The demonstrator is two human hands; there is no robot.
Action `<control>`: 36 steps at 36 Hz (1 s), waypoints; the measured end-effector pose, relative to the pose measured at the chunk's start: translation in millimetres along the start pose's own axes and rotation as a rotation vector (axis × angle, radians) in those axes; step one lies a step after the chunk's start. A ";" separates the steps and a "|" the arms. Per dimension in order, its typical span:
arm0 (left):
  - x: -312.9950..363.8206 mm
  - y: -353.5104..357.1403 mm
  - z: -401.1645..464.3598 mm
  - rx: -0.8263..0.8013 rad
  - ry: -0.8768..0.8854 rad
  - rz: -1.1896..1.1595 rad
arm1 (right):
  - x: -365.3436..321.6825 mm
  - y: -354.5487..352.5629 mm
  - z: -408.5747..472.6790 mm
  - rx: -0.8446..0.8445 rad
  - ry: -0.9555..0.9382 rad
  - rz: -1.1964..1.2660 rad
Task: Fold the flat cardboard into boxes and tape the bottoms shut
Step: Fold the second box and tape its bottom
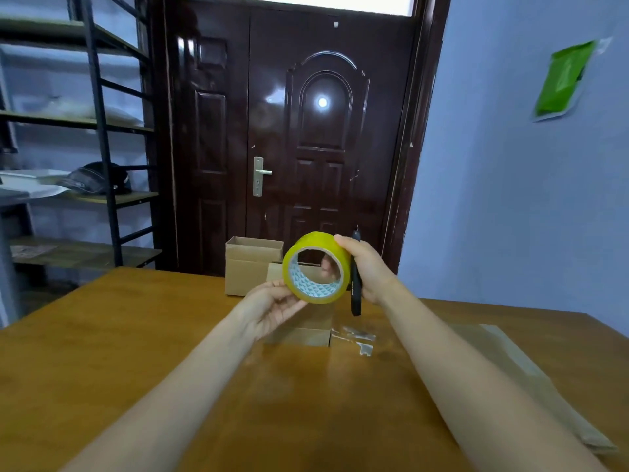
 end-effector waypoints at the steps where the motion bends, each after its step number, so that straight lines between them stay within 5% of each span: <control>1: 1.6 -1.2 2.5 0.018 -0.018 0.014 | 1.5 -1.0 3.6 0.024 0.010 -0.015; 7: 12.5 -0.6 15.3 0.130 -0.095 0.249 | -7.1 -7.1 21.2 0.069 -0.104 -0.417; 15: 71.3 14.5 26.1 0.229 0.051 0.608 | -53.0 -16.0 31.3 -0.015 -0.192 -0.810; 20: 125.0 4.7 13.5 0.227 0.178 0.563 | -31.9 -56.5 30.9 -0.178 0.028 -1.405; 28: 146.0 2.7 17.6 0.242 0.256 0.582 | -7.3 -78.1 20.1 -0.155 0.175 -0.645; 36: 143.0 -13.0 22.2 0.165 0.155 0.672 | -4.1 -92.6 25.7 -0.192 0.219 -0.515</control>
Point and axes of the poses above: each hand's wrist, its own z-axis towards the middle knuckle, its own y-axis out of the palm, x = y × z, the point moved 6 cm from there along z, towards the middle knuckle, and after that the axes turned 7 degrees about x, right-handed, at the moved point
